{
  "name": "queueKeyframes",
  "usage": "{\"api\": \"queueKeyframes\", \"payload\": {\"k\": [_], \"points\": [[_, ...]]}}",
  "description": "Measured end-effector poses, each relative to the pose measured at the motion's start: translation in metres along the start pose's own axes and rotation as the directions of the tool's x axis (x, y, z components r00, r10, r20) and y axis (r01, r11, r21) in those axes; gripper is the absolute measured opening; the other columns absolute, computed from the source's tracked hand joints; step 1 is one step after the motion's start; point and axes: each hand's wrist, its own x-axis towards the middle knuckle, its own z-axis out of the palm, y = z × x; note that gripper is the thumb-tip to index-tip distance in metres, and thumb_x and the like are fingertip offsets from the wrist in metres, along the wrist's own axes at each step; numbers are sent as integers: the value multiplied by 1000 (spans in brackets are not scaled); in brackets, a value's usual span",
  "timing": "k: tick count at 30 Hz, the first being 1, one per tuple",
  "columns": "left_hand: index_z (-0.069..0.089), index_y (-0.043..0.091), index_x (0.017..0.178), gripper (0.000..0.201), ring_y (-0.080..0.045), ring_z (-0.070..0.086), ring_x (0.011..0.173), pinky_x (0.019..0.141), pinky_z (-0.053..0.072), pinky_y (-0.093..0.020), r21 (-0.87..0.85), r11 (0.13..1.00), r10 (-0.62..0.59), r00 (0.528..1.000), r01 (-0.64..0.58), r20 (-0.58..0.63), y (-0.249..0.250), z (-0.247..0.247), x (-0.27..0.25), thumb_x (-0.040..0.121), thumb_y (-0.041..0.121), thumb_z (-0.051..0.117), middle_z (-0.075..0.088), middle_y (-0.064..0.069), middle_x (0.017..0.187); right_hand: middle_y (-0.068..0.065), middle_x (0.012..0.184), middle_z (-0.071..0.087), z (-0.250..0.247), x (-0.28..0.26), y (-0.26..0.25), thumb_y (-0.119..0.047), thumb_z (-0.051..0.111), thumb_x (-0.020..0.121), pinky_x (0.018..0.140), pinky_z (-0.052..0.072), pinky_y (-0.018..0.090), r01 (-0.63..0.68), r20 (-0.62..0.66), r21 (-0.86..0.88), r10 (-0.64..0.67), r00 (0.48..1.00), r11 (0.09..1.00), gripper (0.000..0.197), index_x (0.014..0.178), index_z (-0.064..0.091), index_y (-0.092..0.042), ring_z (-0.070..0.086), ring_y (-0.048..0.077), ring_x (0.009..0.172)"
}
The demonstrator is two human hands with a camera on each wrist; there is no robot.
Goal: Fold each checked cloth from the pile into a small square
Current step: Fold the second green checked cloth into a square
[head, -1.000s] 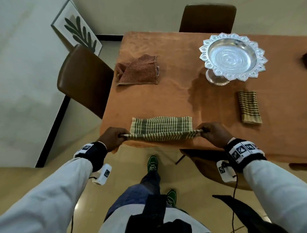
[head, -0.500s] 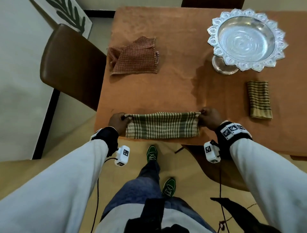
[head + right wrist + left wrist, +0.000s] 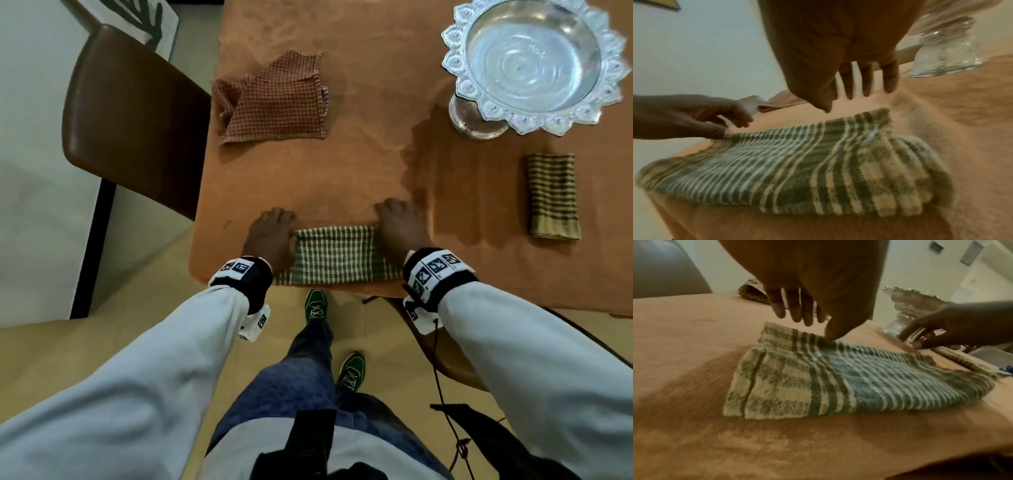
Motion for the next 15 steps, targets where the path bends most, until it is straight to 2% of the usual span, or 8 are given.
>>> {"api": "queueKeyframes", "payload": {"k": [1, 3, 6, 10, 13, 15], "points": [[48, 17, 124, 43, -31, 48, 109, 91, 42, -42, 25, 998, 58, 997, -59, 59, 5, 0, 4, 88, 35, 62, 51, -9, 122, 11, 137, 49, 2, 2, -7, -17, 54, 90, 106, 33, 55, 99, 56, -26, -97, 994, 995, 43, 133, 48, -16, 42, 35, 127], [47, 19, 118, 47, -30, 51, 103, 85, 45, -41, 51, 997, 50, 985, -59, 167, 7, -1, 12, 84, 45, 68, 51, -7, 118, 10, 135, 50, 2, 6, -11, -19, 55, 91, 103, 33, 54, 166, 162, -84, -151, 975, 982, 42, 133, 48, -17, 44, 34, 123], [45, 20, 110, 54, -29, 57, 88, 73, 49, -37, 65, 998, -19, 960, 1, 278, 4, -13, 23, 78, 53, 73, 57, -6, 104, 13, 129, 55, -1, 12, -2, -17, 60, 86, 101, 33, 54, 88, 212, -86, -69, 975, 992, 43, 126, 46, -17, 47, 35, 120], [61, 24, 88, 46, -25, 57, 79, 69, 49, -32, 219, 974, -30, 923, -59, 383, 0, -25, 29, 71, 65, 71, 63, -2, 86, 10, 115, 59, -11, 19, 11, -32, 65, 86, 98, 34, 54, 60, 265, -87, -35, 964, 994, 31, 113, 54, -19, 52, 33, 111], [64, 22, 85, 42, -21, 59, 76, 65, 46, -29, 128, 992, -34, 898, -24, 440, -5, -28, 31, 70, 60, 75, 64, 0, 82, 6, 111, 56, -14, 19, 19, -35, 65, 87, 92, 41, 48, 94, 295, -100, -61, 954, 991, 28, 109, 61, -19, 50, 29, 110], [66, 16, 89, 42, -22, 61, 77, 65, 47, -30, -7, 999, -38, 881, 47, 471, -10, -33, 32, 71, 50, 81, 66, -3, 86, 4, 106, 61, -16, 18, 23, -30, 65, 86, 81, 46, 38, 112, 310, -61, -88, 947, 992, 22, 105, 62, -19, 54, 26, 98]]}}
